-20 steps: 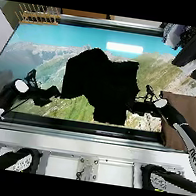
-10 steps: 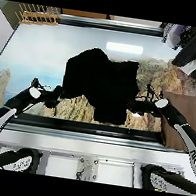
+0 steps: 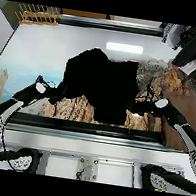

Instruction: Fold the clothes and pants, and hang the long-sleeved shirts on hangers.

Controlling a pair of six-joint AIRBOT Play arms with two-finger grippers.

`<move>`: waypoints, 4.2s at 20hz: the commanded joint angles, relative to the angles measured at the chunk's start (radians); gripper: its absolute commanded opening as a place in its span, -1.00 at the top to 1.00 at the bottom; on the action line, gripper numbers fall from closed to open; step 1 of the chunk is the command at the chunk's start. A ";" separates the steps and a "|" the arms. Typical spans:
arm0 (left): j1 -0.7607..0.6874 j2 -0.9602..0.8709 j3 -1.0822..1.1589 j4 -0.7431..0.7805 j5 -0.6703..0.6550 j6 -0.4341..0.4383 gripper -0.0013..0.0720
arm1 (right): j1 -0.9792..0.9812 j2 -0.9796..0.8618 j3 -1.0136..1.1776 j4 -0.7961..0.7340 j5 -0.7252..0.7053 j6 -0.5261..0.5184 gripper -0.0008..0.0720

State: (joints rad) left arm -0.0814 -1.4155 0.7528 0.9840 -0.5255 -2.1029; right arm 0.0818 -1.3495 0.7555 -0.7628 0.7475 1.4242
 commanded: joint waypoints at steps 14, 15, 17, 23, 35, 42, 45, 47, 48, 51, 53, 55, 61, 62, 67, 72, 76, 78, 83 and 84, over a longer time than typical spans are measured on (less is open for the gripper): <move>0.110 0.154 0.006 -0.008 0.010 0.256 0.93 | 0.000 0.002 0.001 0.001 -0.006 0.000 0.92; 0.111 0.168 0.006 -0.007 0.016 0.256 0.93 | -0.001 0.010 0.003 0.000 -0.007 0.000 0.92; 0.142 0.222 0.027 -0.007 0.026 0.260 0.93 | -0.027 0.053 0.042 -0.012 0.006 0.000 0.93; 0.341 0.476 0.406 -0.010 -0.183 0.397 0.93 | -0.198 0.296 0.468 -0.119 0.216 0.000 0.93; 0.391 1.059 0.685 -0.007 -0.294 0.385 0.93 | -0.217 0.752 0.879 -0.137 0.225 0.053 0.93; 0.391 0.820 0.672 -0.008 -0.550 0.365 0.93 | -0.217 0.628 0.878 -0.199 0.353 0.205 0.93; 0.391 0.617 0.576 -0.018 -0.531 0.366 0.93 | -0.215 0.419 0.878 -0.200 0.467 0.229 0.93; 0.368 0.457 0.506 -0.018 -0.508 0.367 0.93 | -0.195 0.251 0.878 -0.212 0.511 0.230 0.93; 0.345 0.381 0.484 -0.015 -0.475 0.369 0.93 | -0.182 0.159 0.878 -0.229 0.509 0.230 0.93; 0.273 0.154 0.492 -0.016 -0.328 0.372 0.93 | -0.164 -0.084 0.880 -0.237 0.429 0.221 0.93; 0.236 0.011 0.571 -0.016 -0.248 0.384 0.93 | -0.164 -0.211 0.897 -0.236 0.332 0.222 0.93; 0.206 -0.116 0.669 -0.016 -0.214 0.407 0.93 | -0.160 -0.301 0.922 -0.236 0.263 0.208 0.93; 0.183 -0.376 0.903 -0.019 -0.211 0.407 0.93 | -0.134 -0.410 0.937 -0.237 0.094 0.196 0.93; 0.183 -0.401 0.940 -0.019 -0.240 0.407 0.93 | -0.133 -0.413 0.937 -0.244 0.093 0.196 0.93; 0.187 -0.431 0.992 0.021 -0.353 0.404 0.93 | -0.122 -0.393 0.931 -0.387 0.189 0.200 0.93; 0.167 -0.390 0.888 0.117 -0.402 0.395 0.93 | -0.059 -0.322 0.790 -0.527 0.246 0.208 0.93; 0.185 -0.311 0.667 0.120 -0.331 0.366 0.93 | -0.042 -0.303 0.675 -0.538 0.252 0.241 0.93; 0.185 -0.293 0.592 0.115 -0.300 0.367 0.93 | -0.029 -0.305 0.650 -0.536 0.252 0.241 0.93; 0.167 -0.298 0.542 0.114 -0.294 0.367 0.93 | -0.013 -0.320 0.647 -0.535 0.275 0.256 0.93; 0.167 -0.297 0.542 0.114 -0.297 0.367 0.93 | -0.013 -0.320 0.647 -0.535 0.285 0.256 0.92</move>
State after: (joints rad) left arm 0.0891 -1.7168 1.3220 1.0996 -0.8261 -1.7344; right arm 0.0628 -1.6665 1.4094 -1.2987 1.0092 1.6714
